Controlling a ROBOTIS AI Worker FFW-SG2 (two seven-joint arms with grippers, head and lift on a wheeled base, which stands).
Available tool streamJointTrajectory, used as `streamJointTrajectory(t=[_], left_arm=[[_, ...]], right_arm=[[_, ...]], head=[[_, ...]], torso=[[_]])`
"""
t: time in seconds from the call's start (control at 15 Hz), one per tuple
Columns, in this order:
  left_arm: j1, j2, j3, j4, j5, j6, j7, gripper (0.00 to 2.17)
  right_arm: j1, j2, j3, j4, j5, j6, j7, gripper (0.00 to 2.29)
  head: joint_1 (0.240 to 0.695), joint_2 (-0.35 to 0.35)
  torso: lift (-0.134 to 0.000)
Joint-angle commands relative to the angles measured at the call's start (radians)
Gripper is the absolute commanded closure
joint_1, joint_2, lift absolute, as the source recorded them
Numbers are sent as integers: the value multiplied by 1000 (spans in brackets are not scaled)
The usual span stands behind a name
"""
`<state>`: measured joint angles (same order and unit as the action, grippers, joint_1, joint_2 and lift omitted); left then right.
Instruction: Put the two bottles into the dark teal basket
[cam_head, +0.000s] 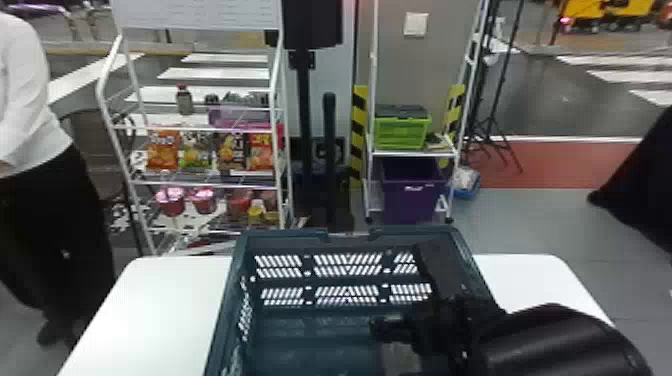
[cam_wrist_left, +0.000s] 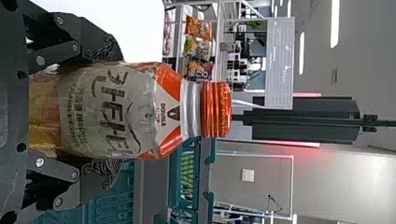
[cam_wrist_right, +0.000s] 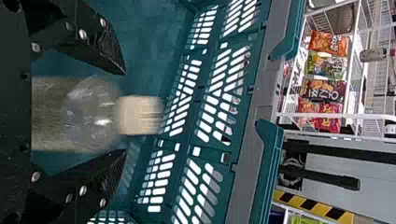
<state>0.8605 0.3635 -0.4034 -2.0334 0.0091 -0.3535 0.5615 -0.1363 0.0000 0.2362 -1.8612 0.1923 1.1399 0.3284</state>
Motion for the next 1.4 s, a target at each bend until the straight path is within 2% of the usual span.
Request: streamJointTrajectory(t=[0.0, 0.27, 0.47, 0.6, 0.73, 0.8, 0.87, 0.93, 1.0, 1.2, 1.33], left_arm=[[0, 0, 0, -1, 0, 0, 0, 2145], [2, 2, 0, -7, -1, 0, 0, 2145], [0, 3, 8, -14, 2, 0, -2, 2145], [-2, 3, 5, -13, 2, 0, 0, 2145], [-2, 3, 3, -11, 2, 0, 0, 2145], [-2, 3, 5, -11, 2, 0, 0, 2145], [-2, 5, 5, -13, 2, 0, 0, 2145], [-2, 5, 5, -16, 2, -3, -2, 2145], [-3, 5, 6, -21, 0, 0, -2, 2145], [-6, 8, 6, -25, 2, 0, -2, 2145], [-9, 11, 6, -34, 2, 3, -2, 2145]], right_arm=[[9, 1, 0, -23, -5, 4, 3, -2], [113, 1, -2, -191, -30, -27, 46, -2], [210, 1, -8, -326, -79, -119, 67, -2], [271, 1, -34, -414, -116, -125, 74, -2], [351, 1, -72, -501, -168, -177, 80, -1], [392, 1, -124, -520, -237, -217, 80, 12], [435, 1, -190, -526, -347, -288, 80, 16], [478, 1, -233, -526, -415, -370, 77, 16], [527, 1, -255, -526, -432, -459, 64, 16], [693, -49, -336, -504, -482, -742, 49, 16], [791, -69, -336, -481, -453, -935, 8, 29]], head=[[499, 0], [499, 0], [499, 0], [499, 0], [499, 0], [499, 0], [499, 0], [499, 0], [499, 0], [499, 0], [499, 0]], torso=[[0], [0], [0], [0], [0], [0], [0], [0], [0], [0], [0]])
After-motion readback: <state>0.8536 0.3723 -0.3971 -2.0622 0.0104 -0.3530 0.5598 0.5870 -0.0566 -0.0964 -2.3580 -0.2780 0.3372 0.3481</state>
